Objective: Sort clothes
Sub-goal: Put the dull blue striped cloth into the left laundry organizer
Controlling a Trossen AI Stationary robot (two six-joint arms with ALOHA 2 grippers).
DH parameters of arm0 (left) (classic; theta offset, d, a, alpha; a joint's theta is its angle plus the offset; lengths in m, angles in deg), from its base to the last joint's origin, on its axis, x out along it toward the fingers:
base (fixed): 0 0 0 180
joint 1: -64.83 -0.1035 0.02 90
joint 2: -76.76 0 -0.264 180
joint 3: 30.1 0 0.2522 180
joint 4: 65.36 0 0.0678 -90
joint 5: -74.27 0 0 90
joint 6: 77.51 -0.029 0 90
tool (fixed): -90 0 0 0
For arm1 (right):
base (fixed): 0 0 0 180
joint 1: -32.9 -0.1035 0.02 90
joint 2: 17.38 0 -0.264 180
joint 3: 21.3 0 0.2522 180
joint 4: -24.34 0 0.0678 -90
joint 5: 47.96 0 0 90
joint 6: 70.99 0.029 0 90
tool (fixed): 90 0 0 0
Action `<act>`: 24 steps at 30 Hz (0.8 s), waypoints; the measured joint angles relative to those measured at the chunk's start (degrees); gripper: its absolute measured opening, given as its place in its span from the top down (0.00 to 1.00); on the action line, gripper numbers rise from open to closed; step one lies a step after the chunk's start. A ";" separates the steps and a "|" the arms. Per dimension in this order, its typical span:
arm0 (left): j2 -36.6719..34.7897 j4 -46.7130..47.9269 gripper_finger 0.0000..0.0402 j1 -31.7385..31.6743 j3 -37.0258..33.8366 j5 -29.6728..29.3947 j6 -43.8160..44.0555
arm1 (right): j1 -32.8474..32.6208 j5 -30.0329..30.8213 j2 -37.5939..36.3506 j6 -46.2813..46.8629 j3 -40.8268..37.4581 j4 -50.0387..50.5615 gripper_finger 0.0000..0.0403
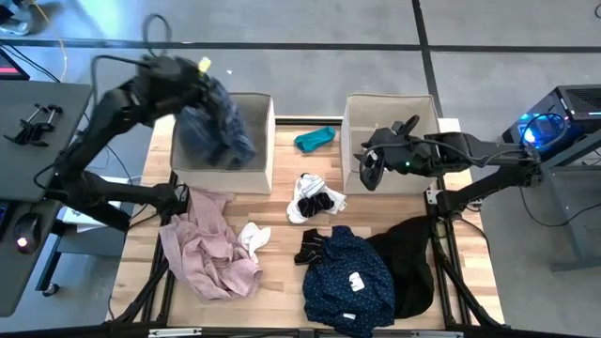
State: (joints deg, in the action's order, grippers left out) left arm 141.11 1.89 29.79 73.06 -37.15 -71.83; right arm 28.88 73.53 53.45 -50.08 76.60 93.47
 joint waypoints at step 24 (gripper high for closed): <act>1.40 -4.08 0.89 -10.50 -45.57 14.23 14.61 | 0.01 -2.38 0.04 4.75 0.00 -1.48 0.62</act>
State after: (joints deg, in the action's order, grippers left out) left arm 142.51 -2.19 19.29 27.49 -22.92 -57.21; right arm 28.89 71.15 53.49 -45.33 76.60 91.99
